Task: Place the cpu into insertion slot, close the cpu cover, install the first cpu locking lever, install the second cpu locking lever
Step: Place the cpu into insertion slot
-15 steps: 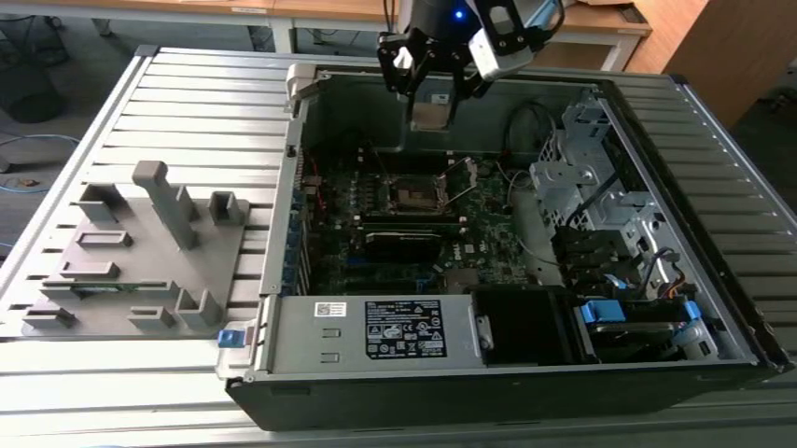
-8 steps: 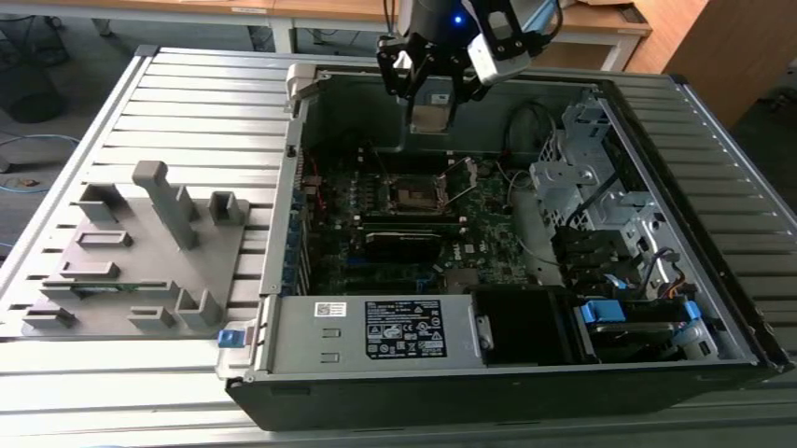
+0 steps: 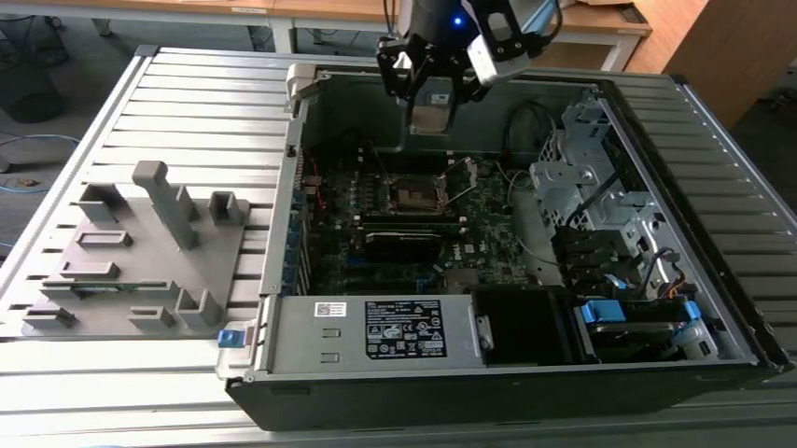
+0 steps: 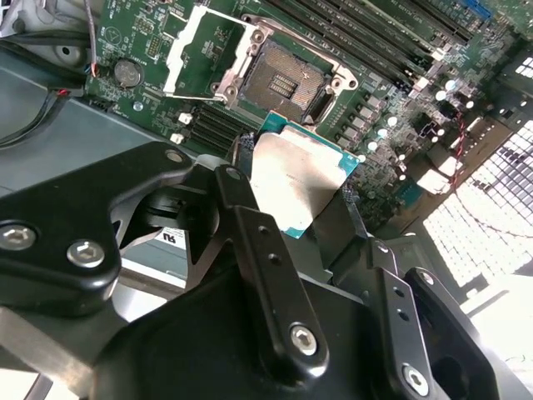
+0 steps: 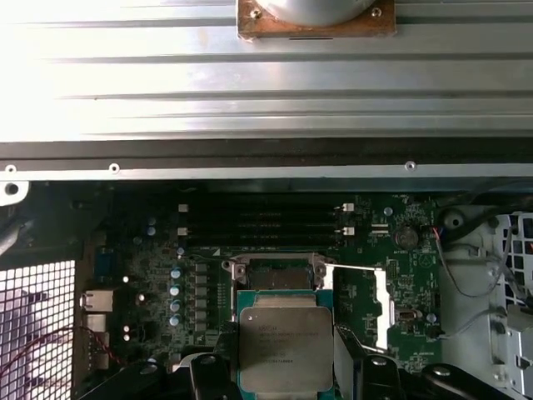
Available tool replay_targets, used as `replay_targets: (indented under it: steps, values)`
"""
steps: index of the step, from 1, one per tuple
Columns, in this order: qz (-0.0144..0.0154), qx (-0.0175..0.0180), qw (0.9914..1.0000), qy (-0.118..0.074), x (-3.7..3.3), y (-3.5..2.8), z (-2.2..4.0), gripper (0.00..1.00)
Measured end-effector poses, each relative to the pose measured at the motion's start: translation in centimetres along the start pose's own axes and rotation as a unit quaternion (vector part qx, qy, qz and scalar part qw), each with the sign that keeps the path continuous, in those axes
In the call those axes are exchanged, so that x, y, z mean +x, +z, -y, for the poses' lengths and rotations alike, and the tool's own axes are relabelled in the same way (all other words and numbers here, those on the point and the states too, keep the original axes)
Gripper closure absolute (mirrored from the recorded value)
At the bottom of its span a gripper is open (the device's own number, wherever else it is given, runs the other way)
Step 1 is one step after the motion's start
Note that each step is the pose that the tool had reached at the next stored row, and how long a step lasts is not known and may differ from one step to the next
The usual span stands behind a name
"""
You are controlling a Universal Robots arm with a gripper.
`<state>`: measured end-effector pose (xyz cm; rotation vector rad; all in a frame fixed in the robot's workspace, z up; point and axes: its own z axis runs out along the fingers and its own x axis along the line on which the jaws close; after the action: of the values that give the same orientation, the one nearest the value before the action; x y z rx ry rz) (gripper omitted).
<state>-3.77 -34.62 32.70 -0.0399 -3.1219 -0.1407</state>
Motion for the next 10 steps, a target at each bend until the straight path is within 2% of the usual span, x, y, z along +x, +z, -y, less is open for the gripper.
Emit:
replay_targets:
  steps: [10]
  values:
    - [-0.0001, 0.0001, 1.0, 0.0, -0.02, 0.98, 0.09, 0.46]
